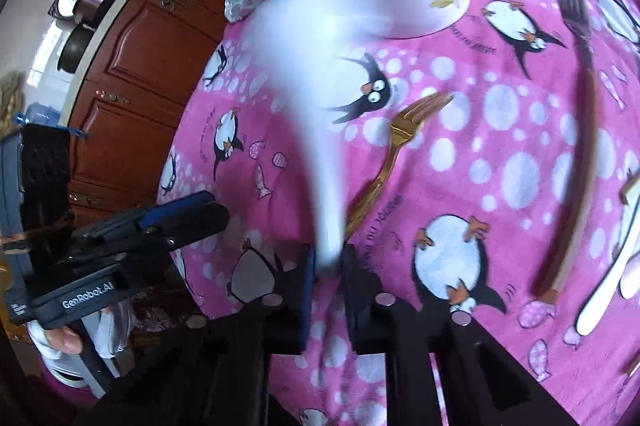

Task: Organize utensils
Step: 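Grasp the white ceramic spoon by its handle with the right tool, then lift the white spoon with the right tool while the left tool grasps the gold fork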

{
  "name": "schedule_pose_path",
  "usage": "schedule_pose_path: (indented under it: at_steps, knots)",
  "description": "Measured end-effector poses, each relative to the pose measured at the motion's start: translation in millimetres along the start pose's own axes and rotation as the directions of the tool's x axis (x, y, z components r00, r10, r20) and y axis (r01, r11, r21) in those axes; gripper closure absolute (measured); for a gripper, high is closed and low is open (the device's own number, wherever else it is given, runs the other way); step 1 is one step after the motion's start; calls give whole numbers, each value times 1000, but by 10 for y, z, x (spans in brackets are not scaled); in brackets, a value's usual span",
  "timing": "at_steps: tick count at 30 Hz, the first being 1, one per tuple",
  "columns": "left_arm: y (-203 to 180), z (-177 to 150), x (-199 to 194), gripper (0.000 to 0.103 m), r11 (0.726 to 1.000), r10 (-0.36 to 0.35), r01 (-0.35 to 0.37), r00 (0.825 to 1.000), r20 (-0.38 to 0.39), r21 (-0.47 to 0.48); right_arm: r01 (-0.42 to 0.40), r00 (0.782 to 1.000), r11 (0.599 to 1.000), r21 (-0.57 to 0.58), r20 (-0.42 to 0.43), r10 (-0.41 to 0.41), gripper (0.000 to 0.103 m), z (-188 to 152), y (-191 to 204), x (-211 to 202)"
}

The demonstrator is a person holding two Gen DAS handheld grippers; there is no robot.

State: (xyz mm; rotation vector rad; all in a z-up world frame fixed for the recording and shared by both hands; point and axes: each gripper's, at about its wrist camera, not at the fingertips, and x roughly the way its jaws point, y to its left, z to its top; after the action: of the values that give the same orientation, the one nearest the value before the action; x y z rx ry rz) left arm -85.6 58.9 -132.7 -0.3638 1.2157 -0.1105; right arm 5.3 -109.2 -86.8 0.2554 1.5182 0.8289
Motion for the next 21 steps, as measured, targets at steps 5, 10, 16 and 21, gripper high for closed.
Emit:
schedule_pose_path:
  at_steps: [5,10,16,21]
  knots:
    - [-91,-19,10,71,999,-18,18,1000,-8,30,-12,998,1000,-20,68,13,94,-87,-127,-448]
    - [-329,-46,64,71,994,-51,53,998,-23,94,35,994,996,82,98,-43,94,-189,-513,-619]
    - [-732,-111,240,71,973,-21,34,998,-60,230,-13,997,983,184,78,-1,93,-516,-868,-710]
    - [-838,-127,394,71,961,37,-18,997,-65,275,-57,996,992,115,74,48,56,-638,-797,-802]
